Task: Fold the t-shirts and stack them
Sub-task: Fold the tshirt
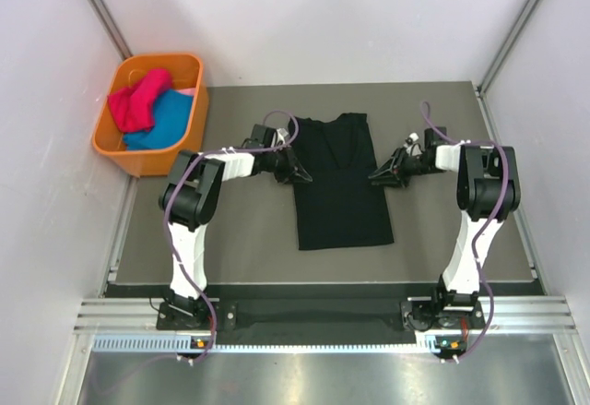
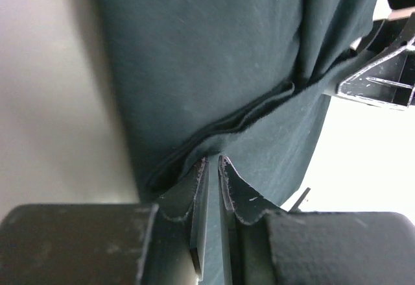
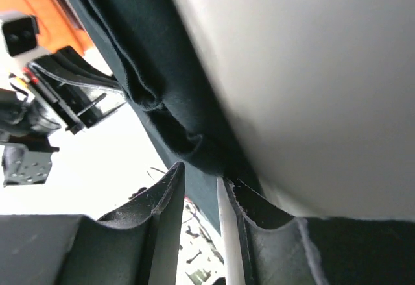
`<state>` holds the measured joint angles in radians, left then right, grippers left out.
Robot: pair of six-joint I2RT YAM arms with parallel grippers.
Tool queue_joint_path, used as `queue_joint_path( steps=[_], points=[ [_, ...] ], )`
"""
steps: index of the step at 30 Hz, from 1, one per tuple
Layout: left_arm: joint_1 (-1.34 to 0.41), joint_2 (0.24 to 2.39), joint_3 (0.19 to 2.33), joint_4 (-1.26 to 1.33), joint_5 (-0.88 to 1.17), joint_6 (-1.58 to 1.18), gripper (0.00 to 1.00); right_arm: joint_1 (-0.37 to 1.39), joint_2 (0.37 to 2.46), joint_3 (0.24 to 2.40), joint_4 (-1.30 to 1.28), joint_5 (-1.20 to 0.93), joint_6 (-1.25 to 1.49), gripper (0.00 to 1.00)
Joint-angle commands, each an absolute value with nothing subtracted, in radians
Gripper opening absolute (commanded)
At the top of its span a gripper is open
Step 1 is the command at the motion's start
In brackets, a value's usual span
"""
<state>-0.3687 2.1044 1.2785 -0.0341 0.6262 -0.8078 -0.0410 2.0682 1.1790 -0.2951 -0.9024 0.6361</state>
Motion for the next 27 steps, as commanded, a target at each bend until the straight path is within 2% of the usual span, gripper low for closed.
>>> queue_joint_path(
  steps=[1, 6, 8, 9, 10, 12, 15, 19, 20, 22, 27],
  points=[
    [-0.321, 2.120, 1.269, -0.035, 0.578, -0.761, 0.17, -0.121, 2.089, 1.206, -0.227, -0.784, 0.618, 0.28],
    [-0.298, 2.073, 1.328, -0.212, 0.548, -0.638, 0.20, -0.156, 2.037, 1.223, -0.372, -0.657, 0.506, 0.33],
    [-0.299, 2.033, 1.331, -0.244, 0.540, -0.614, 0.23, -0.156, 1.984, 1.226, -0.451, -0.599, 0.459, 0.41],
    [-0.301, 1.978, 1.319, -0.268, 0.534, -0.612, 0.25, -0.156, 1.961, 1.224, -0.478, -0.541, 0.445, 0.48],
    [-0.302, 1.945, 1.309, -0.281, 0.525, -0.614, 0.31, -0.156, 1.907, 1.207, -0.498, -0.508, 0.434, 0.53],
    [-0.313, 1.845, 1.261, -0.323, 0.480, -0.629, 0.37, -0.156, 1.846, 1.181, -0.541, -0.433, 0.417, 0.62],
    [-0.342, 1.693, 1.131, -0.328, 0.434, -0.705, 0.45, -0.156, 1.702, 1.080, -0.543, -0.405, 0.436, 0.70],
    [-0.400, 1.494, 0.910, -0.227, 0.382, -0.899, 0.51, -0.132, 1.477, 0.872, -0.502, -0.417, 0.514, 0.73],
    [-0.432, 1.459, 0.873, -0.216, 0.365, -0.972, 0.57, -0.123, 1.433, 0.833, -0.489, -0.408, 0.556, 0.74],
    [-0.469, 1.373, 0.798, -0.203, 0.305, -1.029, 0.61, -0.092, 1.300, 0.716, -0.453, -0.393, 0.607, 0.75],
    [-0.612, 1.238, 0.671, -0.166, 0.172, -1.254, 0.59, 0.032, 0.980, 0.519, -0.466, -0.253, 0.833, 0.74]
  ],
)
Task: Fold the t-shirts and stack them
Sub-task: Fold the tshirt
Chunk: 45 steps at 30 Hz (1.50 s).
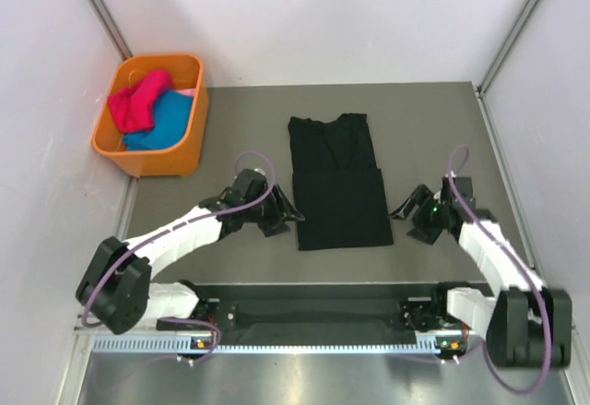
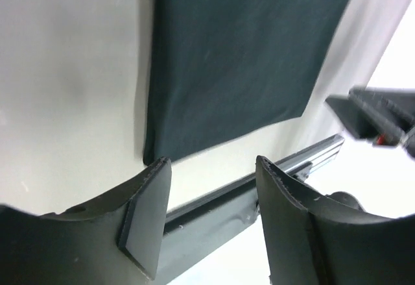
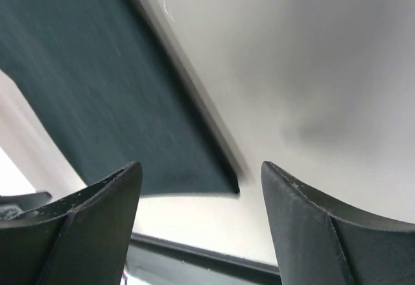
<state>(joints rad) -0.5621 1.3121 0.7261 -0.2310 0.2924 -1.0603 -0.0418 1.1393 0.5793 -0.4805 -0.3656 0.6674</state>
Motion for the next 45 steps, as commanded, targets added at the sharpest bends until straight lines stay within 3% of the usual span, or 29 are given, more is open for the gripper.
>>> queue_joint_path(
  steps=[1, 5, 12, 19, 26, 33, 36, 45],
  points=[
    [-0.632, 1.224, 0.652, -0.158, 0.129, -1.299, 0.58, 0.055, 0.936, 0.476, -0.482, -0.226, 0.869, 0.73],
    [-0.753, 1.164, 0.565, -0.140, 0.015, -1.539, 0.55, 0.173, 0.744, 0.402, -0.581, -0.083, 1.064, 0.73],
    [-0.882, 1.204, 0.502, -0.153, -0.084, -1.735, 0.52, 0.219, 0.563, 0.247, -0.545, -0.107, 1.226, 0.73],
    [-1.014, 1.239, 0.411, -0.153, -0.184, -2.103, 0.43, 0.227, 0.612, 0.245, -0.477, -0.135, 1.172, 0.72],
    [-1.052, 1.316, 0.445, -0.146, -0.288, -2.206, 0.42, 0.227, 0.641, 0.227, -0.434, -0.170, 1.129, 0.71],
    [-1.086, 1.299, 0.442, -0.163, -0.345, -2.230, 0.56, 0.236, 0.658, 0.216, -0.410, -0.204, 1.100, 0.71],
    [-1.097, 1.292, 0.414, -0.158, -0.365, -2.295, 0.57, 0.250, 0.661, 0.218, -0.393, -0.201, 1.115, 0.71],
    [-1.098, 1.342, 0.362, -0.074, -0.411, -2.398, 0.44, 0.290, 0.706, 0.248, -0.399, -0.178, 1.143, 0.70]
  ],
)
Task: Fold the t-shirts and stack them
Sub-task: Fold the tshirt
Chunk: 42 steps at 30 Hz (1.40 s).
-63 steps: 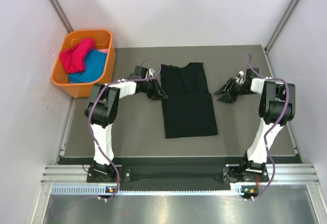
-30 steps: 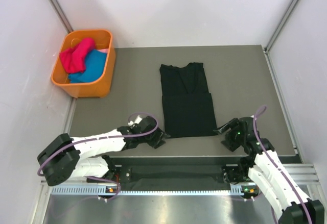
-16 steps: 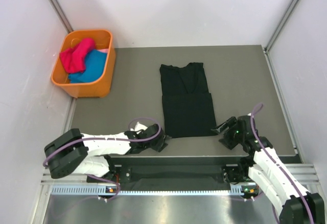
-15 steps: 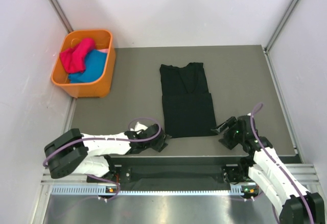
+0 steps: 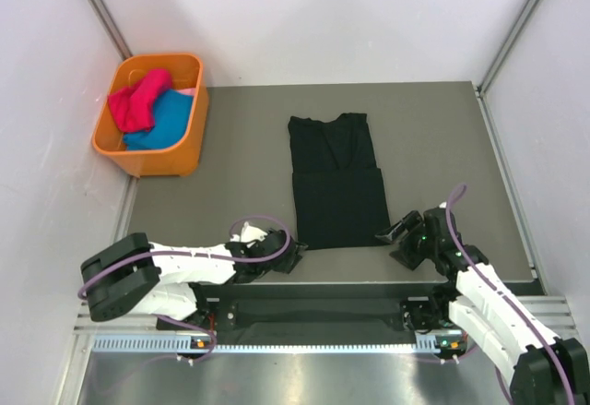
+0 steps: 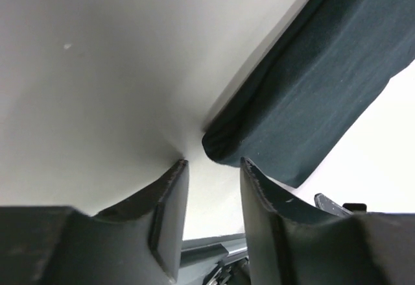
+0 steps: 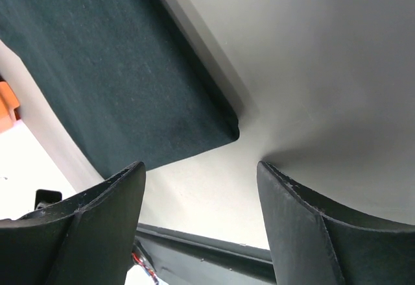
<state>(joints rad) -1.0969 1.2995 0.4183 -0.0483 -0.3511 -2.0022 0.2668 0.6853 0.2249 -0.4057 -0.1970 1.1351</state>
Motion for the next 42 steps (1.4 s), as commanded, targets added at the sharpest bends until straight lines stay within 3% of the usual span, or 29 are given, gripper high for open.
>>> queue_joint_path(
  steps=[1, 12, 17, 22, 27, 34, 38, 42],
  points=[
    [-1.098, 1.351, 0.362, -0.066, -0.413, -2.408, 0.42, 0.290, 0.710, 0.250, -0.397, -0.178, 1.144, 0.70],
    [-1.098, 1.411, 0.373, -0.097, -0.434, -2.444, 0.41, 0.293, 0.722, 0.227, -0.385, -0.186, 1.160, 0.70],
    [-1.098, 1.404, 0.371, -0.104, -0.445, -2.439, 0.30, 0.293, 0.782, 0.229, -0.377, -0.181, 1.187, 0.63],
    [-1.097, 1.399, 0.354, -0.081, -0.440, -2.436, 0.27, 0.293, 0.827, 0.233, -0.350, -0.160, 1.195, 0.62],
    [-1.097, 1.394, 0.359, -0.087, -0.433, -2.438, 0.36, 0.293, 0.856, 0.229, -0.341, -0.130, 1.184, 0.60],
    [-1.097, 1.410, 0.345, -0.071, -0.433, -2.459, 0.38, 0.278, 0.893, 0.218, -0.316, -0.114, 1.169, 0.51],
    [-1.097, 1.424, 0.345, -0.064, -0.423, -2.470, 0.48, 0.272, 0.907, 0.222, -0.314, -0.107, 1.157, 0.48],
    [-1.097, 1.436, 0.341, -0.057, -0.416, -2.471, 0.47, 0.262, 0.905, 0.213, -0.321, -0.107, 1.150, 0.48]
  ],
)
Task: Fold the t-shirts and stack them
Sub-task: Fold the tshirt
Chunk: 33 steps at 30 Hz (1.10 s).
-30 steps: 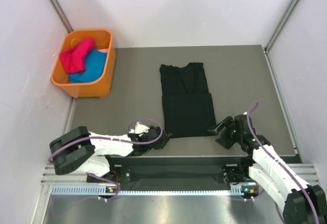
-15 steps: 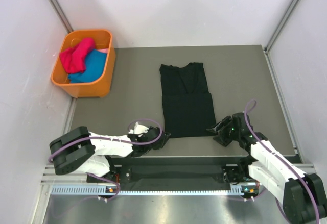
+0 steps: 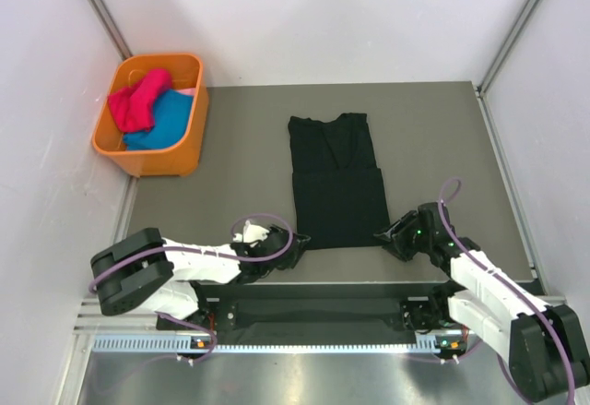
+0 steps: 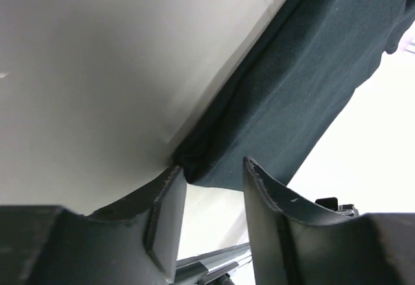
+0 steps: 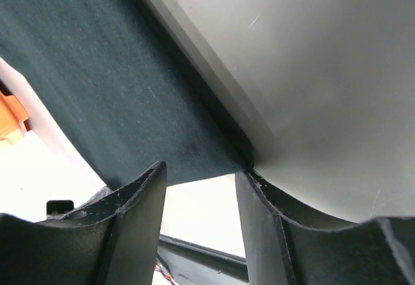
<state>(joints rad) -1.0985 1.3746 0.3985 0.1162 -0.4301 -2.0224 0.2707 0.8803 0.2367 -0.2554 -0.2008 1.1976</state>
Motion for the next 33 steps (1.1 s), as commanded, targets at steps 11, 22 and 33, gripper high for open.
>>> queue_joint_path(
  steps=[11, 22, 33],
  points=[
    [-1.097, 1.413, 0.299, -0.054, -0.454, -2.508, 0.24, 0.226, 0.959, 0.204, -0.284, -0.120, 1.114, 0.46],
    [-1.095, 1.375, 0.295, -0.061, -0.408, -2.457, 0.00, 0.222, 0.910, 0.204, -0.316, -0.176, 1.060, 0.00],
    [-1.098, 1.258, 0.363, -0.186, -0.335, -2.387, 0.00, 0.224, 0.721, 0.184, -0.425, -0.244, 1.057, 0.00]
  ],
)
